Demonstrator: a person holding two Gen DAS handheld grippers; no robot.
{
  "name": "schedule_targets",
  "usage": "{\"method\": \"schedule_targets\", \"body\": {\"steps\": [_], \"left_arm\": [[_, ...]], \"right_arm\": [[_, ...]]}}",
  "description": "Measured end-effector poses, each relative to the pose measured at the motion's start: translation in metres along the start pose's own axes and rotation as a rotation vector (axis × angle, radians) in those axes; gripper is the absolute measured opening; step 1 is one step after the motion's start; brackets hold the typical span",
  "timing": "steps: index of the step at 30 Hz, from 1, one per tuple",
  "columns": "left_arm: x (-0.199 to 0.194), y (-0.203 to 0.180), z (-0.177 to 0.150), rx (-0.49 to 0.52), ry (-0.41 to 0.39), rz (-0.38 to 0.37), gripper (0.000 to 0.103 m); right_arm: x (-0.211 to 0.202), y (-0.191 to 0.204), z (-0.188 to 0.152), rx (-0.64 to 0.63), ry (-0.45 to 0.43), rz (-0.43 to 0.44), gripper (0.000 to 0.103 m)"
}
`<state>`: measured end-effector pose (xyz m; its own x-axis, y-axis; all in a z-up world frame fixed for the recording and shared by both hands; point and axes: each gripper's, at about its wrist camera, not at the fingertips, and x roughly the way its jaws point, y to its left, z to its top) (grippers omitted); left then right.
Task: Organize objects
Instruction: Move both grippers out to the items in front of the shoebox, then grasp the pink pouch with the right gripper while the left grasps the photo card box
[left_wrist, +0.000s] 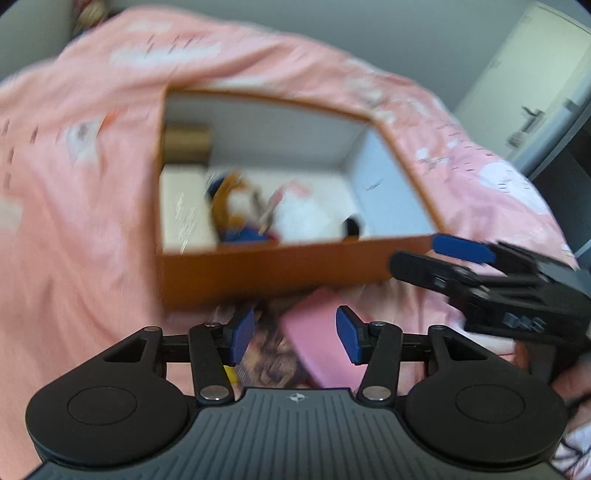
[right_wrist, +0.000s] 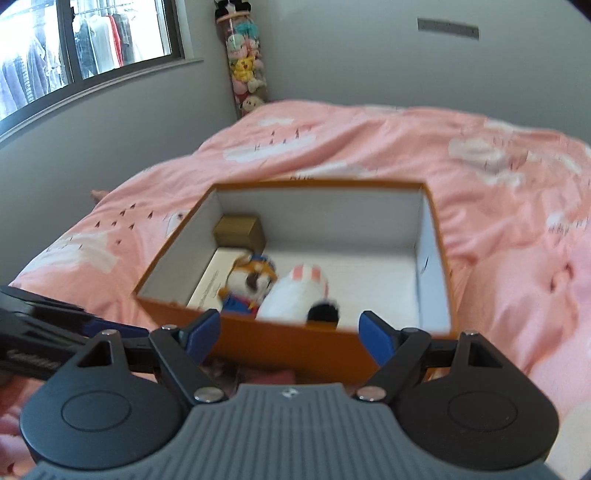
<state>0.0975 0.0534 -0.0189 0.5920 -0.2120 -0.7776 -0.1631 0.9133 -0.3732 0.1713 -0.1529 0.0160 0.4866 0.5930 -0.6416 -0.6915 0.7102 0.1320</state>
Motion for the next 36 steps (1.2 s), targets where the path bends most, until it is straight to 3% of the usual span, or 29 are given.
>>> {"method": "schedule_targets", "body": {"steps": [5, 8, 19, 27, 30, 33, 36], "left_arm": [[0.028, 0.018, -0.011, -0.071, 0.061, 0.027, 0.061], [0.04, 0.028, -0.014, -0.124, 0.069, 0.039, 0.075], [0.063, 0.042, -0.012, -0.186, 0.084, 0.002, 0.078], [0.077, 0.041, -0.009, -0.146, 0.086, 0.074, 0.079], [0.077, 0.044, -0.011, -0.153, 0.094, 0.061, 0.08], [0.073, 0.045, -0.011, -0.155, 0.1, 0.053, 0.073], [0.064, 0.039, -0.012, -0.129, 0.095, 0.047, 0.069]], "right_arm": [[0.028, -0.005, -0.023, 0.029, 0.121, -0.007, 0.081], [0.047, -0.013, -0.033, 0.059, 0.196, -0.009, 0.079], [0.088, -0.038, -0.049, 0.244, 0.356, 0.11, 0.06], [0.094, -0.044, -0.054, 0.294, 0.36, 0.149, 0.05], [0.087, -0.042, -0.052, 0.287, 0.346, 0.153, 0.039], [0.081, -0.039, -0.047, 0.28, 0.333, 0.166, 0.032], [0.078, -0.04, -0.044, 0.324, 0.338, 0.234, 0.029]]}}
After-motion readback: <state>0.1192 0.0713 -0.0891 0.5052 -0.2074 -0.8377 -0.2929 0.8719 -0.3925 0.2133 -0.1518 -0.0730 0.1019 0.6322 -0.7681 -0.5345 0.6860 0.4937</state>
